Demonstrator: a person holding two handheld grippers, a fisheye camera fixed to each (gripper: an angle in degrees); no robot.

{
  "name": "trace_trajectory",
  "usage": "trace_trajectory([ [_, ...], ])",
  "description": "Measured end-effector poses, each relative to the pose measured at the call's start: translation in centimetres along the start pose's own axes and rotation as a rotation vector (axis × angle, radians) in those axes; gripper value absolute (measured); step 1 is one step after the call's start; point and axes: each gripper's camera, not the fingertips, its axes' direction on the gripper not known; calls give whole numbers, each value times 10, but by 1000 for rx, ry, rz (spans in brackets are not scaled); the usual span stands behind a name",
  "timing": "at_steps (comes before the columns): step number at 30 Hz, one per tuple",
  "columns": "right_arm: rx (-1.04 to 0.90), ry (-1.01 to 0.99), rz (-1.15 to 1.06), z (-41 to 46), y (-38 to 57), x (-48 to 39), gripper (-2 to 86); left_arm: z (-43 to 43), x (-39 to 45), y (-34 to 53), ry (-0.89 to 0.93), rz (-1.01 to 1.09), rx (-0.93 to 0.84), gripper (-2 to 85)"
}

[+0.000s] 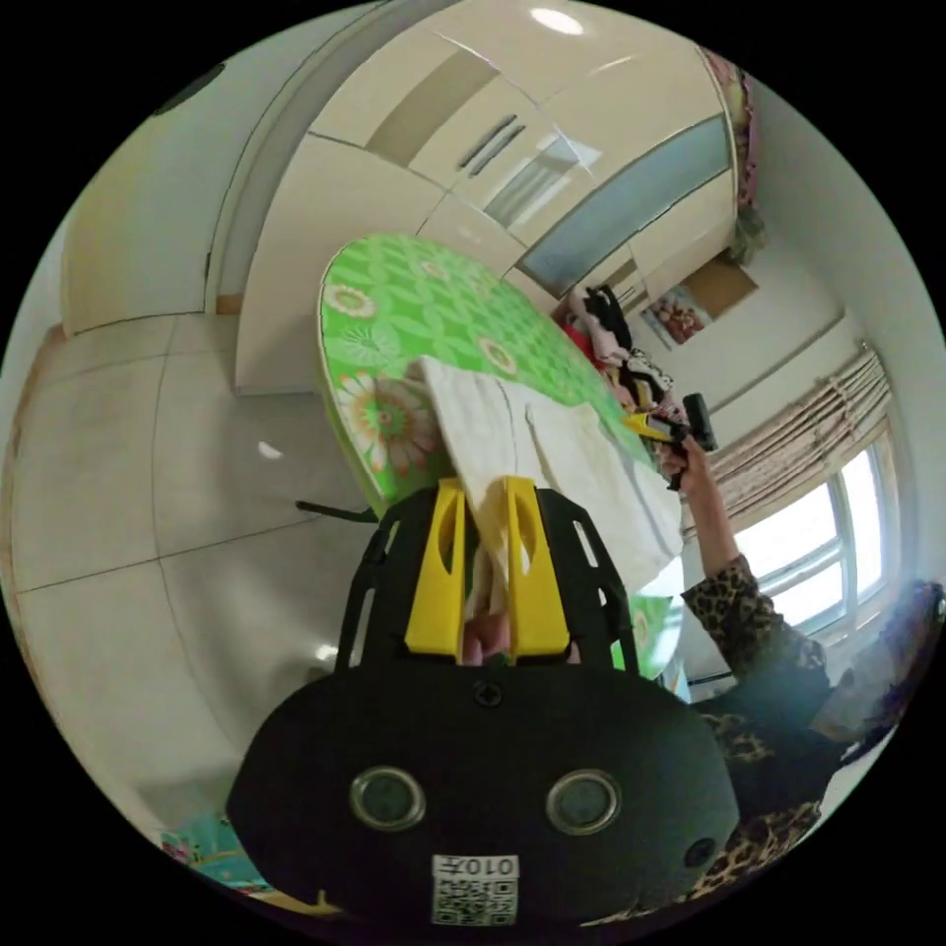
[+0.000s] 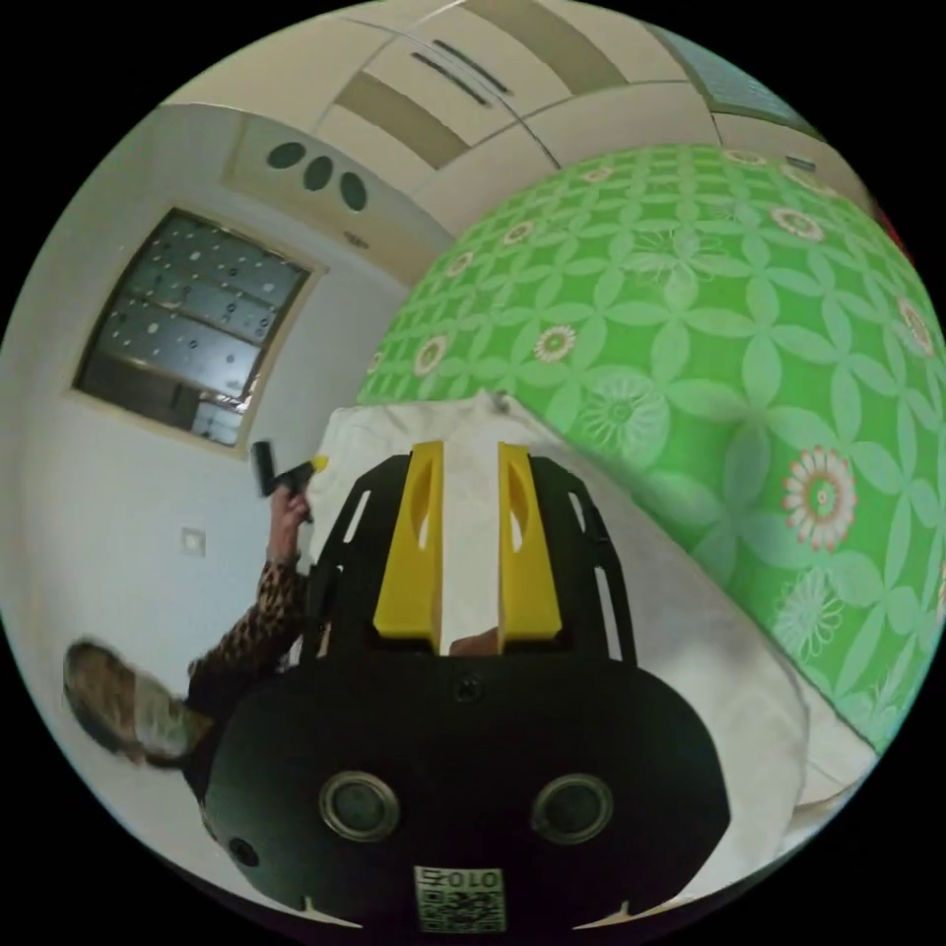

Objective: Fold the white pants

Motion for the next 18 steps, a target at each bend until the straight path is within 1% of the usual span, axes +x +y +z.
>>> trace_trajectory([
  [1, -14, -67, -65, -7, 21, -11, 89, -3, -6, 2, 27, -10, 5, 35],
  [3, -21, -101, -130, -14, 56, -30, 88, -23, -34, 21, 101, -59, 78, 16],
  [4, -47, -108, -165, -15, 79, -45, 87, -28, -41, 27, 108, -78, 93, 14],
  [5, -71, -96, -200, -14, 103, -61, 87, -40, -55, 41, 74, -160, 137, 9],
  [6, -79, -75, -217, -13, 115, -71, 88, -51, -55, 55, 40, -172, 178, 8],
  [7, -93, -14, -251, -10, 138, -92, 91, -55, -49, 61, 37, -146, 189, 7],
  [9, -100, 92, -296, -5, 170, -125, 102, -60, -5, 78, 32, 0, 196, 9],
  [11, -83, 279, -344, 3, 208, -171, 117, -60, 33, 90, 12, 93, 223, 13],
  [12, -75, 335, -352, 5, 216, -181, 119, -59, 56, 97, -13, 147, 236, 15],
  [13, -68, 452, -358, 12, 230, -201, 119, -57, 68, 100, -31, 174, 237, 15],
  [14, -61, 551, -375, 20, 243, -220, 116, -51, 90, 102, -73, 224, 226, 16],
  [16, -56, 658, -430, 37, 259, -250, 105, -37, 126, 104, -183, 330, 197, 15],
  [18, -65, 780, -478, 58, 271, -276, 86, -14, 171, 109, -337, 490, 162, 10],
])
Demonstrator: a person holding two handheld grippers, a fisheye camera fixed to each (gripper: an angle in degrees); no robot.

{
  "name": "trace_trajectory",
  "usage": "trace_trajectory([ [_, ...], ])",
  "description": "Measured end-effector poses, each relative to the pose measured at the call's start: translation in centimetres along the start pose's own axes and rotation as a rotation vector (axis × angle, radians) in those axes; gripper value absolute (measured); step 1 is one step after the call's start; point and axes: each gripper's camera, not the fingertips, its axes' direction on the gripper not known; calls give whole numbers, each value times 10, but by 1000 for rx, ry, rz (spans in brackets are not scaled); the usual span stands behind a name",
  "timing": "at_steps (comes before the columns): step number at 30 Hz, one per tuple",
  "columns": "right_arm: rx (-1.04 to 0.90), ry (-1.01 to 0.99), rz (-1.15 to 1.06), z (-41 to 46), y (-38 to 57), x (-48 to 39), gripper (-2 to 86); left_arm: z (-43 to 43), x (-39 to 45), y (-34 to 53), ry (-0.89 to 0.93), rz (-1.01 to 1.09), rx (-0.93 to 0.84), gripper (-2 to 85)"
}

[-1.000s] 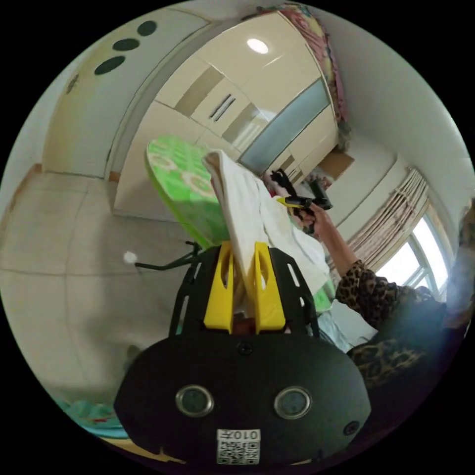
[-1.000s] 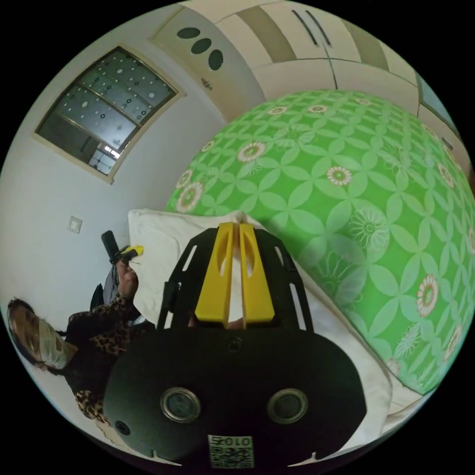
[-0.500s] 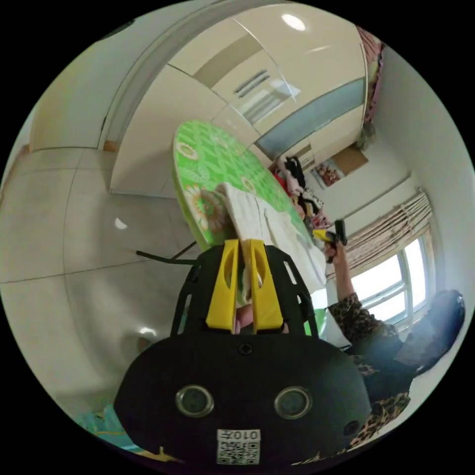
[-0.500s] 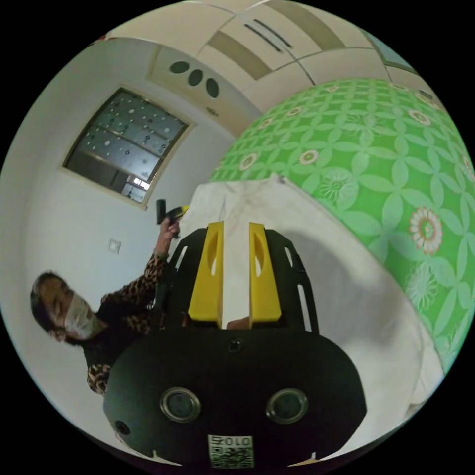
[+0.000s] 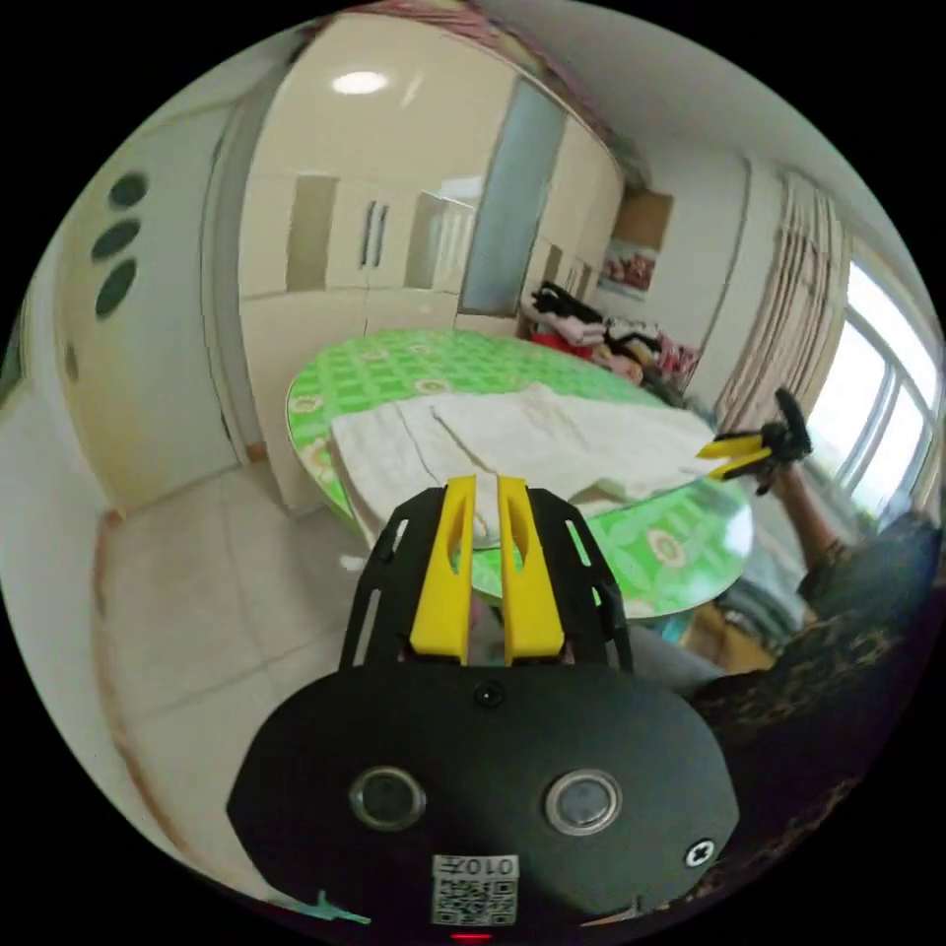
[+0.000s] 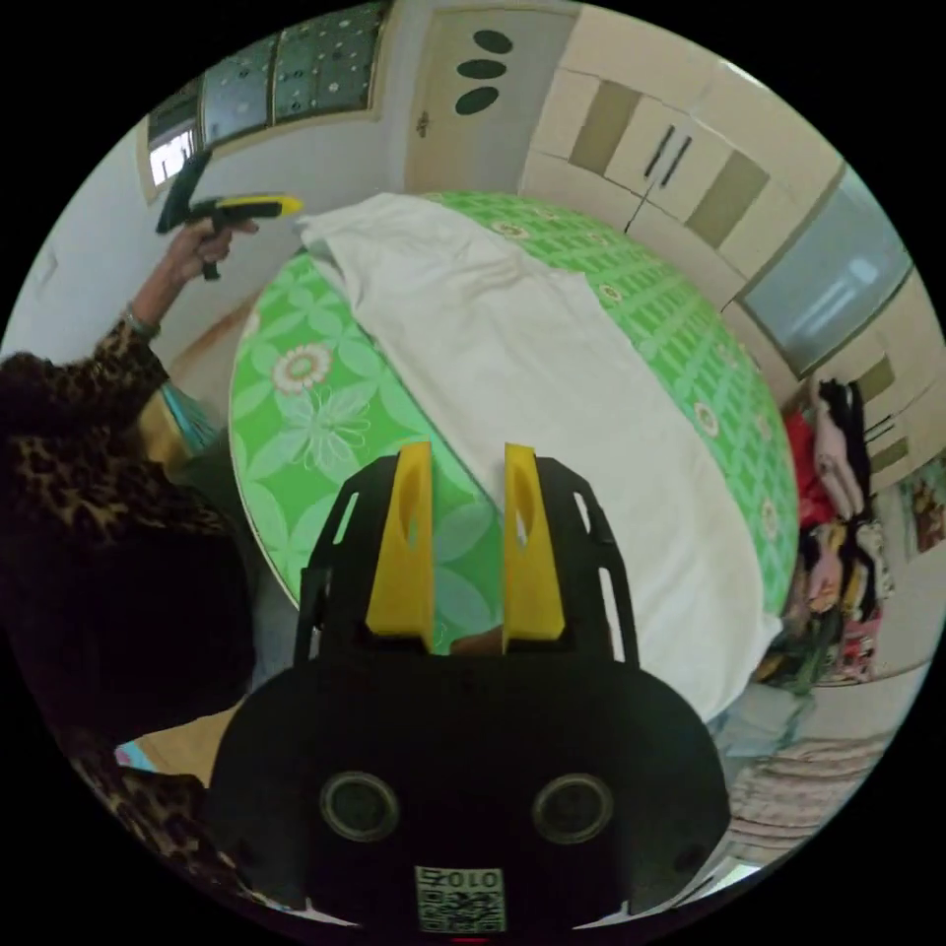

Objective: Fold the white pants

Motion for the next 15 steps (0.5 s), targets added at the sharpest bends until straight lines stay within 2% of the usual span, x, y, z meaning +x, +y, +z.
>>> trace_trajectory([
  [2, -26, 125, -56, -3, -7, -35, 56, 5, 28, -7, -35, 109, -13, 7],
  [6, -17, 126, -61, -10, -17, -52, 49, 17, 68, -15, -71, 269, -38, 15],
  [10, 7, 188, -12, -24, -23, -55, 55, 18, 84, -19, -6, 295, -15, 34],
  [14, 38, 231, -17, -35, -21, -73, 27, -14, 96, -5, 19, 210, 182, 15],
  [15, 39, 238, -17, -37, -21, -75, 26, -13, 103, 0, -16, 209, 176, 10],
])
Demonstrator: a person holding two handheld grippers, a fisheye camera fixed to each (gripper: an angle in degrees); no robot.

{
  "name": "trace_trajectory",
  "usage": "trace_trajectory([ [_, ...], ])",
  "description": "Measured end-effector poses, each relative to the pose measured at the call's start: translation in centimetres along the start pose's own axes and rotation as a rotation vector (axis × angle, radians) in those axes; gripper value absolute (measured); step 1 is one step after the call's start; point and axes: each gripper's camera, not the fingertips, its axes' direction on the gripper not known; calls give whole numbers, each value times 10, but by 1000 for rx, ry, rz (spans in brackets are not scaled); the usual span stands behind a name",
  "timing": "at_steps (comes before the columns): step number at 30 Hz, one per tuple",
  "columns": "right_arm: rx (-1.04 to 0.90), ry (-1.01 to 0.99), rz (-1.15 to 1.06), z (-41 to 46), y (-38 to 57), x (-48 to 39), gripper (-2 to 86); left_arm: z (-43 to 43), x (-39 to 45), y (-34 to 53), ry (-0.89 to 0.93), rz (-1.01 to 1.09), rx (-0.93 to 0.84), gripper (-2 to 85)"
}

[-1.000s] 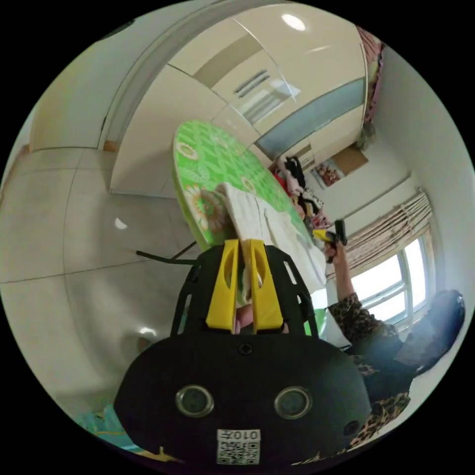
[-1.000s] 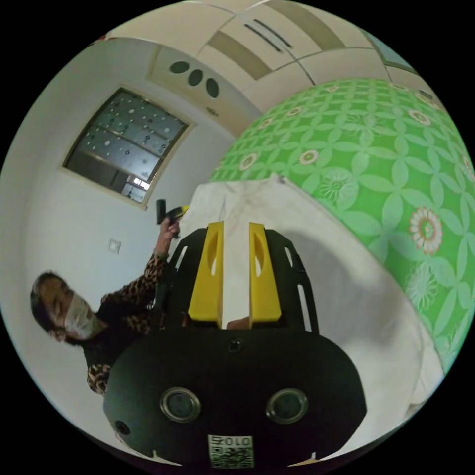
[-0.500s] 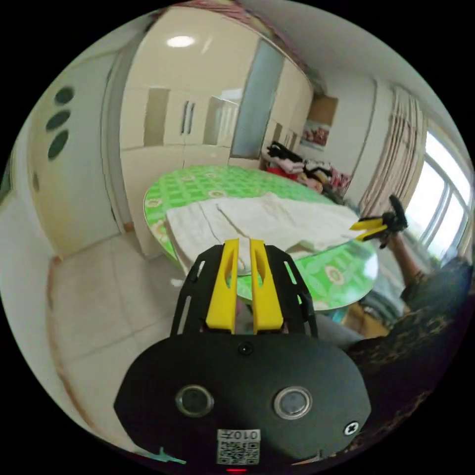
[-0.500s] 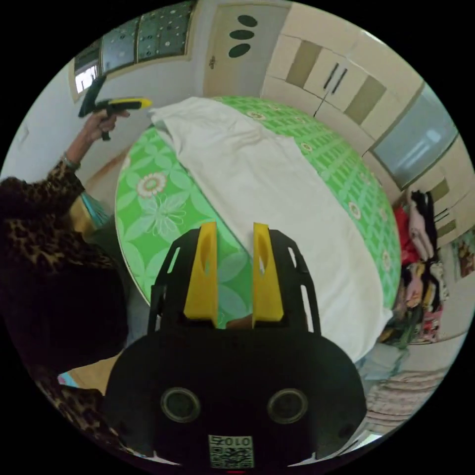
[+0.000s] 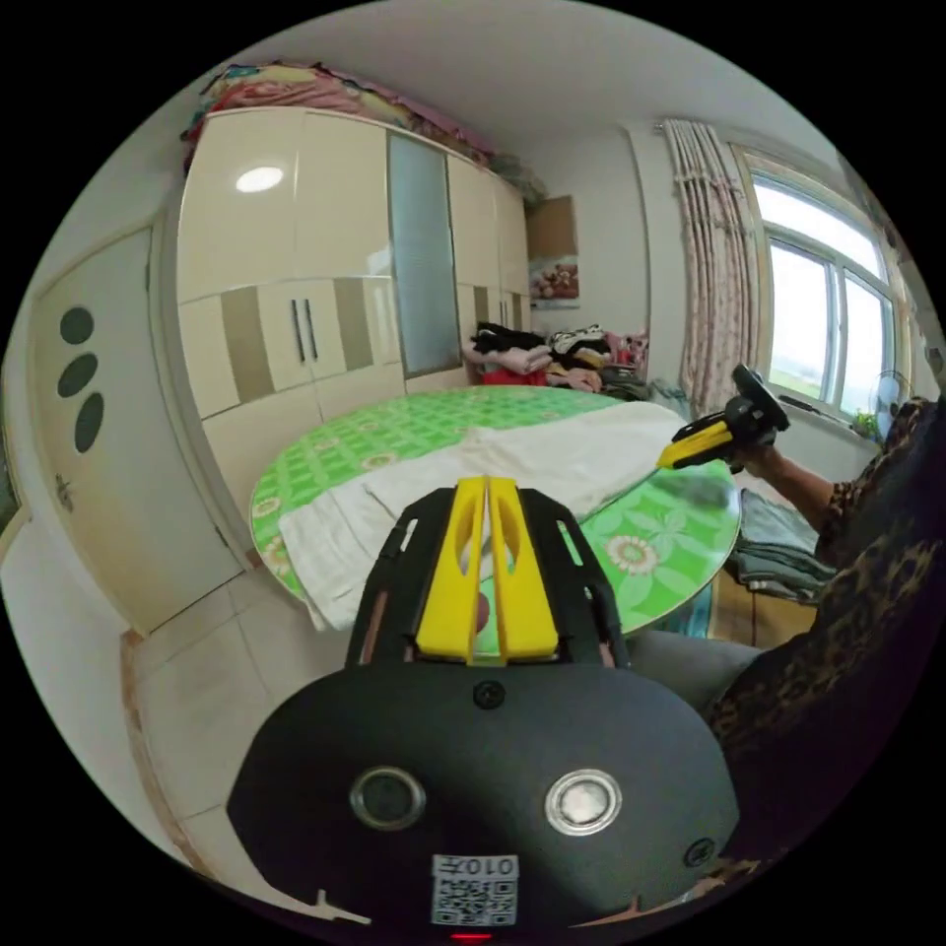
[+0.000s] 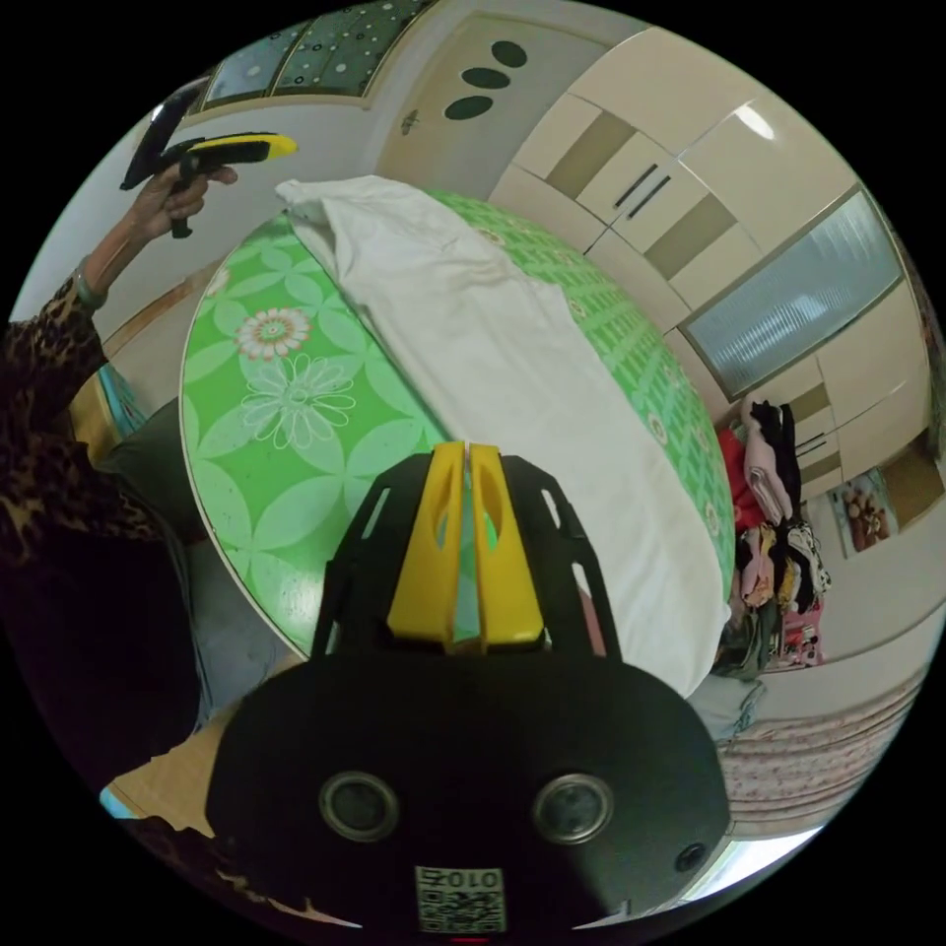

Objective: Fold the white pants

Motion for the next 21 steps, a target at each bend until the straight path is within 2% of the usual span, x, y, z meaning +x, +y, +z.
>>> trace_trajectory([
  [9, -51, 202, -17, -4, -20, -37, 22, 70, 104, 5, -95, 235, -289, -1],
  [15, -101, 87, 32, -9, -33, -17, 18, 89, 116, -15, 13, 265, -382, -1],
  [21, -109, -40, 74, -16, -43, 17, 14, 98, 178, -35, -167, 538, -489, -2],
])
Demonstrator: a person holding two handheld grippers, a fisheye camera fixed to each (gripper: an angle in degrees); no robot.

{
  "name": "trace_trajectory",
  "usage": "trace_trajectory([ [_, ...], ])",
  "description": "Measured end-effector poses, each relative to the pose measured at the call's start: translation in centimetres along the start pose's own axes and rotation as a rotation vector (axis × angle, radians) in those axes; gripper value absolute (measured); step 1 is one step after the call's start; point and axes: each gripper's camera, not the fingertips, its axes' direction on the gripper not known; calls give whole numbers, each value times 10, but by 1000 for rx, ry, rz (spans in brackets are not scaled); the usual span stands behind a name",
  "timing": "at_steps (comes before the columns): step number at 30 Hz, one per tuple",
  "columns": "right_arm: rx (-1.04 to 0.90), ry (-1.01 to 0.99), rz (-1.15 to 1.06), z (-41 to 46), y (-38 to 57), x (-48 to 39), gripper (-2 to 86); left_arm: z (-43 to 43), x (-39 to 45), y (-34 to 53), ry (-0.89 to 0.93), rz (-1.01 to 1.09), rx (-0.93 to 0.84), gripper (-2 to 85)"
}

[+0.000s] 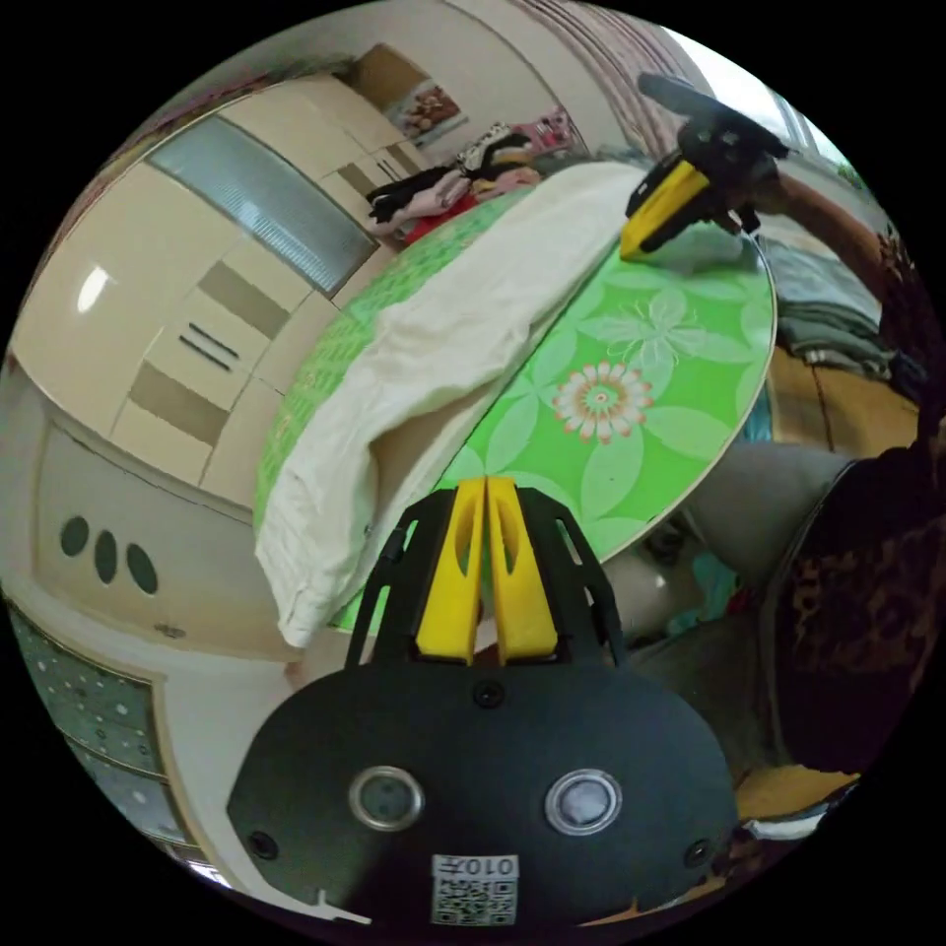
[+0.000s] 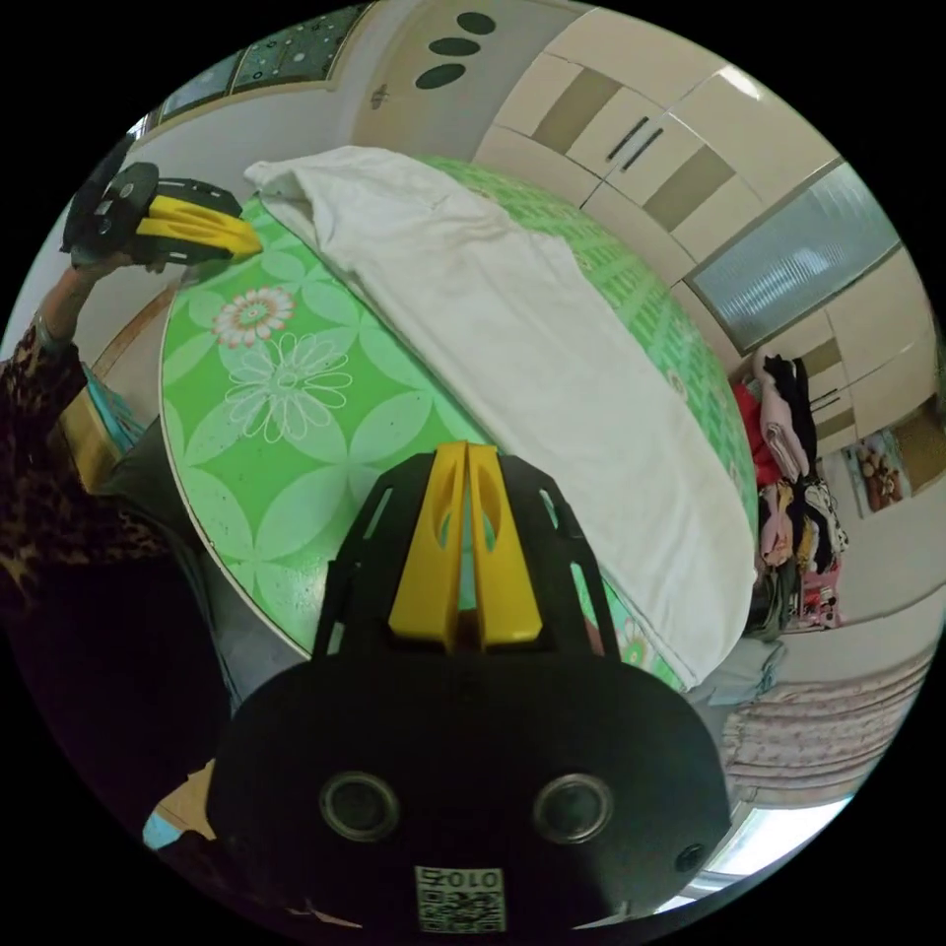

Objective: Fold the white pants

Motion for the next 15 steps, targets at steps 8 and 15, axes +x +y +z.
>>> trace_trajectory([
  [8, -22, -163, 84, -6, -13, 40, 25, -2, 49, -39, -191, 296, -158, -2],
  [15, 2, -292, 171, -9, -13, 67, 32, -8, 31, -10, -122, -30, -12, -1],
])
